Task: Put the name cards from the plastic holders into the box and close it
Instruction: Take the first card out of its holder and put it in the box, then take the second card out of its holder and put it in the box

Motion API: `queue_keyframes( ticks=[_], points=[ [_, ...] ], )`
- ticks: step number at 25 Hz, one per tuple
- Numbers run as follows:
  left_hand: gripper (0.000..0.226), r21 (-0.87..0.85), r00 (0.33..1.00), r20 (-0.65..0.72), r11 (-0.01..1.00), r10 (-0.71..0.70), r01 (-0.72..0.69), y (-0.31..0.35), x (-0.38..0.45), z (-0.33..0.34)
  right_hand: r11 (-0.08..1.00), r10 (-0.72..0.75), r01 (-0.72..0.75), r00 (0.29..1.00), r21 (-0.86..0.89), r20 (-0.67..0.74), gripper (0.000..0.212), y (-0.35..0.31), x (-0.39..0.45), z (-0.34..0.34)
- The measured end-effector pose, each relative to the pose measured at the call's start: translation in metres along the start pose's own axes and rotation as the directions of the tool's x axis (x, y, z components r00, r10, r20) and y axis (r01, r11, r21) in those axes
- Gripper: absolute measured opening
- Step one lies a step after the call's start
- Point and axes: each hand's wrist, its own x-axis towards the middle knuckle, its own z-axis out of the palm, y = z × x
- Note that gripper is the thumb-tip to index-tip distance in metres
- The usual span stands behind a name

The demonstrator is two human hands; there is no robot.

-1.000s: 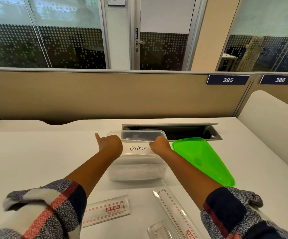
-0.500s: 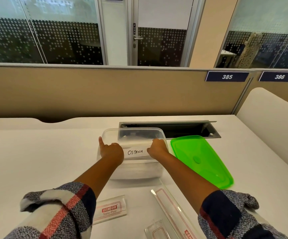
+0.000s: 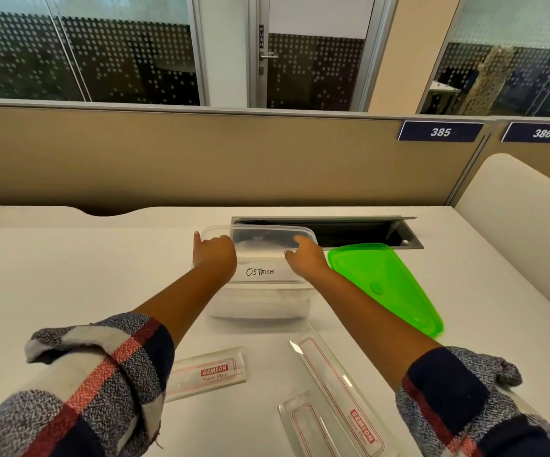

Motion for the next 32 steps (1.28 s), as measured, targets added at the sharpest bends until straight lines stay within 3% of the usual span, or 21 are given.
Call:
queue_keyframes(
  ticks=[9,15,19,22,28,32],
  points=[
    [0.035,-0.202,0.916,-0.374,0.951,0.146,-0.234,0.016,-0.061,-0.010,0.958,-0.273,0.283,0.945,0.036,-0.181,0.043,0.017,-0.080,-0.020],
    [0.025,-0.305,0.849,-0.502,0.884,0.167,-0.354,0.024,-0.136,0.011,0.945,-0.294,0.319,0.921,0.063,-0.254,0.039,0.036,-0.146,-0.023],
    [0.021,-0.335,0.832,-0.523,0.853,0.184,-0.400,0.024,-0.186,0.037,0.936,-0.336,0.350,0.924,0.047,-0.185,0.040,0.061,-0.194,-0.009],
    [0.023,-0.386,0.865,-0.441,0.821,0.237,-0.421,0.020,-0.218,0.067,0.938,-0.331,0.340,0.936,0.070,-0.118,0.040,0.086,-0.229,0.006],
    [0.032,-0.521,0.917,-0.278,0.757,0.288,-0.395,0.014,-0.254,0.117,0.974,-0.115,0.099,0.991,0.202,0.069,0.038,0.122,-0.272,0.041],
    [0.038,-0.518,0.917,-0.287,0.760,0.278,-0.393,0.012,-0.257,0.124,0.975,-0.058,0.038,0.995,0.221,0.083,0.039,0.129,-0.275,0.044]
  ],
)
